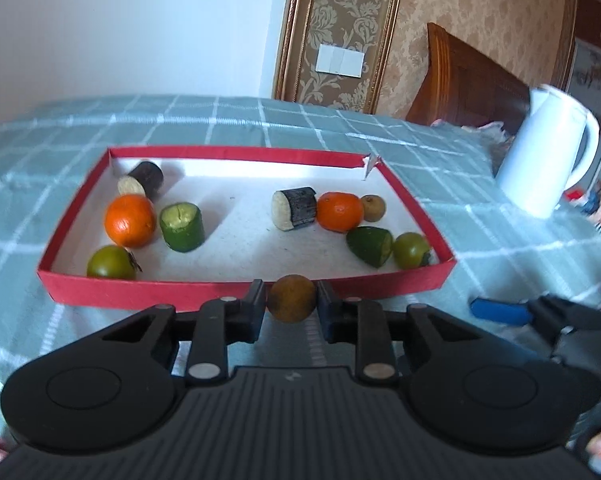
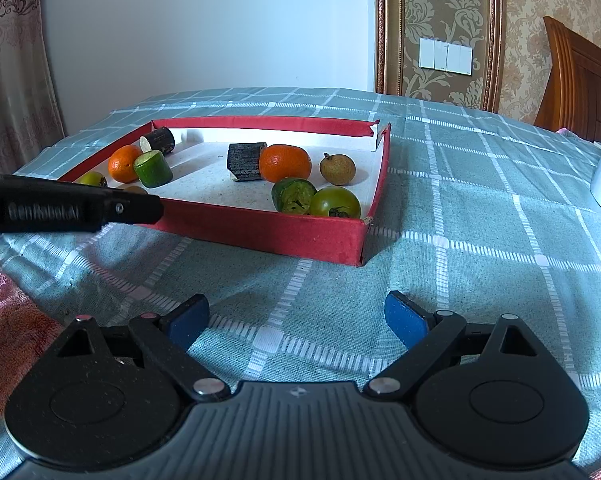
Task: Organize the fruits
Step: 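Carry the brown fruit into the tray and open the left tool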
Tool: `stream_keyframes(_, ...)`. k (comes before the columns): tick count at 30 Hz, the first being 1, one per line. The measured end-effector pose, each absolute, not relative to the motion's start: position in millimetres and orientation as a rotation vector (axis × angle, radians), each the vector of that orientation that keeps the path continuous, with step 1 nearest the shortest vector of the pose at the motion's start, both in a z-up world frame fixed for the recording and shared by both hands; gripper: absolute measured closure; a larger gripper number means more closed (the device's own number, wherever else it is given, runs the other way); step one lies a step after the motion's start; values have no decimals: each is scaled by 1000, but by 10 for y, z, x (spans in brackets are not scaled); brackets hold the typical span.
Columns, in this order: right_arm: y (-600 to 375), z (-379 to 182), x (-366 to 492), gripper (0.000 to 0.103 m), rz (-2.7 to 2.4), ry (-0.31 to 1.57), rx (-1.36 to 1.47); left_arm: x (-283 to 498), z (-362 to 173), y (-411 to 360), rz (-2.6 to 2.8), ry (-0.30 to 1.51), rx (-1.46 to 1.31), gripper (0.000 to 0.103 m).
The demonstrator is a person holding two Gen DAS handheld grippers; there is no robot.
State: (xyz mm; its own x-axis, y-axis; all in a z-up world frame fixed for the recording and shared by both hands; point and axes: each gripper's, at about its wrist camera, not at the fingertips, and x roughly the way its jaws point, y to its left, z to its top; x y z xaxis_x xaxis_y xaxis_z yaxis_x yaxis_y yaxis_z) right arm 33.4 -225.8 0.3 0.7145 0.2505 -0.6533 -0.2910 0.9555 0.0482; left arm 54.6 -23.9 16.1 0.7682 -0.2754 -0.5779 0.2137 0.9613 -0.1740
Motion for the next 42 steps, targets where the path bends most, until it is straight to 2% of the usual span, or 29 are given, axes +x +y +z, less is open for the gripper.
stream_keyframes(9, -2260, -1, 333, 8, 299, 715, -63, 589, 300, -263, -265, 604, -94, 78)
stream_keyframes(15, -2258, -3, 336, 8, 299, 715, -64, 926, 332, -322, -222, 572, -46, 78)
stream_keyframes(26, -2258, -7, 336, 8, 298, 714, -66, 1399, 59, -393, -107, 601, 56, 78)
stream_keyframes(36, -2259, -7, 335, 7, 298, 715, -69, 1424, -55, -408, -96, 567, 90, 77)
stream_keyframes(42, -2274, -7, 333, 7, 299, 715, -69, 1400, -77, -480, -89, 560, 128, 72)
